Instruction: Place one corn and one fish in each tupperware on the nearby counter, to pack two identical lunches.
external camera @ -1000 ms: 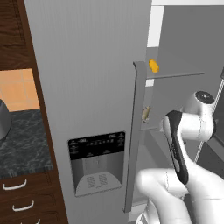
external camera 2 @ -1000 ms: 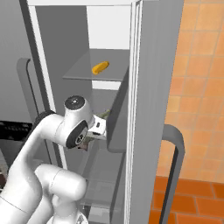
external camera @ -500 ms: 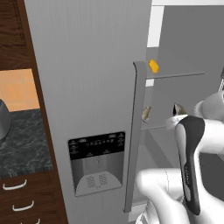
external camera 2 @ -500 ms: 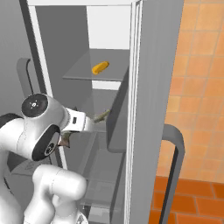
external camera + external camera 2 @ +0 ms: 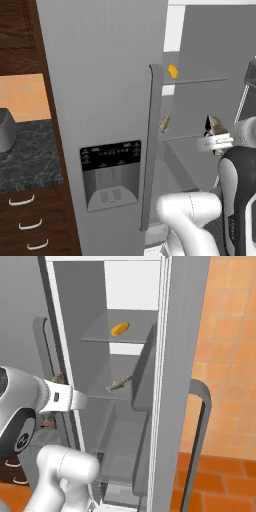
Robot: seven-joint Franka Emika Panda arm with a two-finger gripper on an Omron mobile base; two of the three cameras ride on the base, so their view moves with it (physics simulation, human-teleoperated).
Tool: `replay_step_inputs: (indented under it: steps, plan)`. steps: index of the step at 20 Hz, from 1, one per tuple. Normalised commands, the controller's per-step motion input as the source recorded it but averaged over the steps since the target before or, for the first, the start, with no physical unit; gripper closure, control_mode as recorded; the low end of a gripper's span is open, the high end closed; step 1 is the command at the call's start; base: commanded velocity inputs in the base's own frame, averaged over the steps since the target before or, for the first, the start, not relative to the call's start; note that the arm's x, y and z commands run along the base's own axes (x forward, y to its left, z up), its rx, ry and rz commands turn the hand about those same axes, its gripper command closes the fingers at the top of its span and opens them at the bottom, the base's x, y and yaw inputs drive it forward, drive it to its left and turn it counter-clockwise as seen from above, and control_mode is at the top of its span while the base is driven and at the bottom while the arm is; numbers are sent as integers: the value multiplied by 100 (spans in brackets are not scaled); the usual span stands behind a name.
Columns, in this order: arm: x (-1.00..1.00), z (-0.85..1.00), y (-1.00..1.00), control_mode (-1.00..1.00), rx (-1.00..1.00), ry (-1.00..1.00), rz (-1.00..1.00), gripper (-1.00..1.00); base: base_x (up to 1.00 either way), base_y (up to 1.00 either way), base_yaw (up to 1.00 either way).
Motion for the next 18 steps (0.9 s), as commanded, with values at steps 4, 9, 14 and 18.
replay_step_inputs:
  steps: [4, 9, 14, 18]
  plan:
    - [0, 0, 0, 100, 0, 0, 0, 100, -86, 80, 10]
    - [0, 0, 0, 100, 0, 0, 0, 100, -27, 100, 6]
    - [0, 0, 0, 100, 0, 0, 0, 100, -4, 100, 0]
    - [0, 0, 0, 100, 0, 0, 0, 100, 0, 100, 0]
